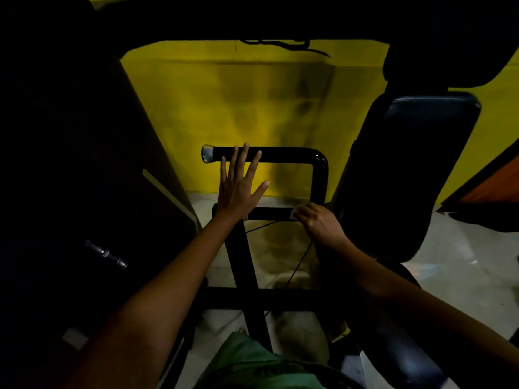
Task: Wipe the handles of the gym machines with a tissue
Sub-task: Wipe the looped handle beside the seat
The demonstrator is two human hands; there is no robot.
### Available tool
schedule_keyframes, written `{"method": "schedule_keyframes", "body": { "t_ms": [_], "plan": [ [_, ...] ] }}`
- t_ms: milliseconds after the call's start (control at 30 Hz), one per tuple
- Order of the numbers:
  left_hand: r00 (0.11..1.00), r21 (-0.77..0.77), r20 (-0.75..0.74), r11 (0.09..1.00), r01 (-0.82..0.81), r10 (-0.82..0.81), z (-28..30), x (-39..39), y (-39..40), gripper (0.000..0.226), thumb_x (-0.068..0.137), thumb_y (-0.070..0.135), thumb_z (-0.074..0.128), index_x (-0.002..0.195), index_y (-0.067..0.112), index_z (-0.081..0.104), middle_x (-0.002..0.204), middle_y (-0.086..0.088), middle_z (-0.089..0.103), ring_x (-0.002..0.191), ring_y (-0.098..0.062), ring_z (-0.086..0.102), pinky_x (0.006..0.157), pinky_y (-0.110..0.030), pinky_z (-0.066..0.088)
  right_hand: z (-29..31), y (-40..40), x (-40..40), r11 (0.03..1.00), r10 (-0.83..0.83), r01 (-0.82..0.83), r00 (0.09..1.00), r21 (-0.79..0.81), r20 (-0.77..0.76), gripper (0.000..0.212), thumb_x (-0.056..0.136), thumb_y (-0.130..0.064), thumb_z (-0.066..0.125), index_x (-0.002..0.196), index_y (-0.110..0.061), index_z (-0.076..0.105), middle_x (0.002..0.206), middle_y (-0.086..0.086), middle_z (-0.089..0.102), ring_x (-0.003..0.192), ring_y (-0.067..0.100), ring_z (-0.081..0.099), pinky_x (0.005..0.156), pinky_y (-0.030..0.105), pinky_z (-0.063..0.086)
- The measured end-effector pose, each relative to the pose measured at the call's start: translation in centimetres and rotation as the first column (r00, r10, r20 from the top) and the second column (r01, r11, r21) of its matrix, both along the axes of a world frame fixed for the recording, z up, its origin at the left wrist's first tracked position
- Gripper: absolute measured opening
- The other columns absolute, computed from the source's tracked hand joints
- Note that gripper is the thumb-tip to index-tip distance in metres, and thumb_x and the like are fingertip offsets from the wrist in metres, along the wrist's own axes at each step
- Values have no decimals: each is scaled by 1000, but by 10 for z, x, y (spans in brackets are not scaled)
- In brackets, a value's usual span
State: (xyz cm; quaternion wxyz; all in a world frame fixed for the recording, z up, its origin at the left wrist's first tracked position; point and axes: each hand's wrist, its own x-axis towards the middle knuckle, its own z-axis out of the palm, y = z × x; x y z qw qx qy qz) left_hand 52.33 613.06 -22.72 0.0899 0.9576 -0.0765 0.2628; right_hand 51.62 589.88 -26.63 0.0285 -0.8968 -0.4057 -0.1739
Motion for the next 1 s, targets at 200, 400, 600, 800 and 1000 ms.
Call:
{"method": "schedule_keyframes", "body": {
  "t_ms": [200,400,600,800,1000],
  "plan": [
    [980,-54,-189,996,-75,63,-61,-55,26,65,91,55,32,147,21,29,156,-11,20,144,-25,8,115,-39,-8,8,40,-3,994,32,-24,996,103,-80,28,56,8,76,82,-1,72,91,15,71,74,30,68,40,29,49],
    [844,-141,-524,967,-214,110,-72,-62,40,72,90,63,26,151,26,15,160,-1,4,146,-26,10,115,-51,1,4,26,-1,982,42,-9,985,189,-168,30,64,8,76,90,-6,73,97,12,70,85,30,68,48,31,53],
    [832,-280,-555,939,-199,11,-81,-60,38,82,89,42,60,151,25,10,159,-1,-6,130,-36,37,102,-46,38,8,92,-2,988,72,-38,970,150,-233,18,66,8,69,82,0,70,82,18,68,74,34,65,46,32,49],
    [832,-250,-552,941,-231,57,-84,-60,36,81,88,46,57,151,29,9,159,2,-8,140,-33,21,112,-55,19,15,90,2,985,153,-125,950,118,-273,20,73,8,64,90,0,71,92,19,69,82,35,66,53,37,54],
    [901,-321,-409,902,-288,142,-85,-60,28,60,94,56,28,146,27,30,157,0,18,146,-24,6,114,-44,-11,24,73,6,973,63,19,936,229,-346,14,74,9,67,84,1,73,86,20,69,75,33,68,57,33,52]
  ]
}}
